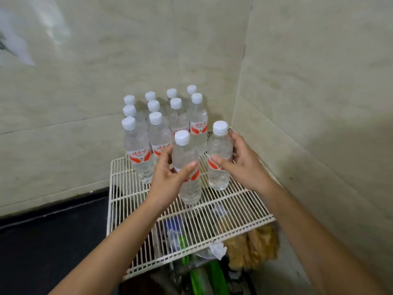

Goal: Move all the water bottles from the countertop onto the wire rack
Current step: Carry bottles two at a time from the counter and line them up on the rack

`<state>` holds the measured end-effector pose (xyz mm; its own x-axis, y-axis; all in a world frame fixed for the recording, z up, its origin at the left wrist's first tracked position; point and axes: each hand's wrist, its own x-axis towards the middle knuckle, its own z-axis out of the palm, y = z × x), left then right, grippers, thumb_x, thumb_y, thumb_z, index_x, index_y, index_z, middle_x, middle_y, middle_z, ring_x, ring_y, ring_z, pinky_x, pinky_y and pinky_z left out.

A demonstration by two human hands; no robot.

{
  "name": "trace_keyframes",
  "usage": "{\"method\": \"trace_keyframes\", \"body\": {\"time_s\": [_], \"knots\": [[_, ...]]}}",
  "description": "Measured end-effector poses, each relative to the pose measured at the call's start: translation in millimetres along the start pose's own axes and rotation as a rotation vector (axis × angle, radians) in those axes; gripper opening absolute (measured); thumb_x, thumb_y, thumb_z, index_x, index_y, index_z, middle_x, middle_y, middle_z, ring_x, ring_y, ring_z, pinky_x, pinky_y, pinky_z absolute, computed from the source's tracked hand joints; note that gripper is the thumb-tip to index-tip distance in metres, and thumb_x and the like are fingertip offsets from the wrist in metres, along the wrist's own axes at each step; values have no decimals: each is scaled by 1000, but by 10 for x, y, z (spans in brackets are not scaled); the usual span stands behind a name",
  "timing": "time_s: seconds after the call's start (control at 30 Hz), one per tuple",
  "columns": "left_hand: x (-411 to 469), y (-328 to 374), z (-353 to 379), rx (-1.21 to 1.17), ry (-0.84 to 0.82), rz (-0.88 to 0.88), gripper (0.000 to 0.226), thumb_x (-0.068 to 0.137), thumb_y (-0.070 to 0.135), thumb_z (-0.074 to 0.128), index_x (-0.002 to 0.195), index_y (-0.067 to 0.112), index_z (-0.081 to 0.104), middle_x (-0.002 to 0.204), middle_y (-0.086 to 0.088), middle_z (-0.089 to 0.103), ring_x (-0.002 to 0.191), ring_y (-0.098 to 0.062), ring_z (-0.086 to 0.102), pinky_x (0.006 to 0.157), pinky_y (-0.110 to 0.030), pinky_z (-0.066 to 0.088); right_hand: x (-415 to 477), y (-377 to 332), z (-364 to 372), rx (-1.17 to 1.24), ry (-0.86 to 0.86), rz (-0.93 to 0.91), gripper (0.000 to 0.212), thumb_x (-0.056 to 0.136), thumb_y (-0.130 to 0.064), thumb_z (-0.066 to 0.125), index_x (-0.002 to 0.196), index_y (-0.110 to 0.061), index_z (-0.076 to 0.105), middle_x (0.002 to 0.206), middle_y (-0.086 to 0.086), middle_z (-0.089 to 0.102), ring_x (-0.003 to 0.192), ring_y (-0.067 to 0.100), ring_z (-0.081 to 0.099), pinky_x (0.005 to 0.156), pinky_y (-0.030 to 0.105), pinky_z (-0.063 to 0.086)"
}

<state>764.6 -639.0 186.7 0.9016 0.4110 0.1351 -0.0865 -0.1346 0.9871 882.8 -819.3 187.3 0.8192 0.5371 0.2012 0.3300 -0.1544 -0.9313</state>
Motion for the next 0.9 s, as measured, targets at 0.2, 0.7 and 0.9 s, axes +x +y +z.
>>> {"method": "trace_keyframes", "body": {"time_s": [0.2,0.7,0.9], "knots": [[168,113,77,167,104,6,63,80,45,78,136,36,50,130,9,62,115,-15,66,91,-40,59,541,105,-369,-59,-276,-13,91,68,-51,86,147,-33,44,141,-10,60,126,10,61,107,48,50],[442,779,-124,691,-18,211,39,82,33,79,119,22,73,98,12,75,80,-8,70,73,-34,59,632,-379,-539,-413,-87,-196,36,85,-49,75,116,-30,74,95,-11,61,88,1,58,79,22,46],[741,985,-107,693,19,293,30,81,24,83,108,13,77,95,-6,78,82,-18,70,76,-31,56,946,-500,-490,-455,-95,-210,24,92,-45,68,109,-29,73,94,-11,58,94,15,61,85,31,48]]}}
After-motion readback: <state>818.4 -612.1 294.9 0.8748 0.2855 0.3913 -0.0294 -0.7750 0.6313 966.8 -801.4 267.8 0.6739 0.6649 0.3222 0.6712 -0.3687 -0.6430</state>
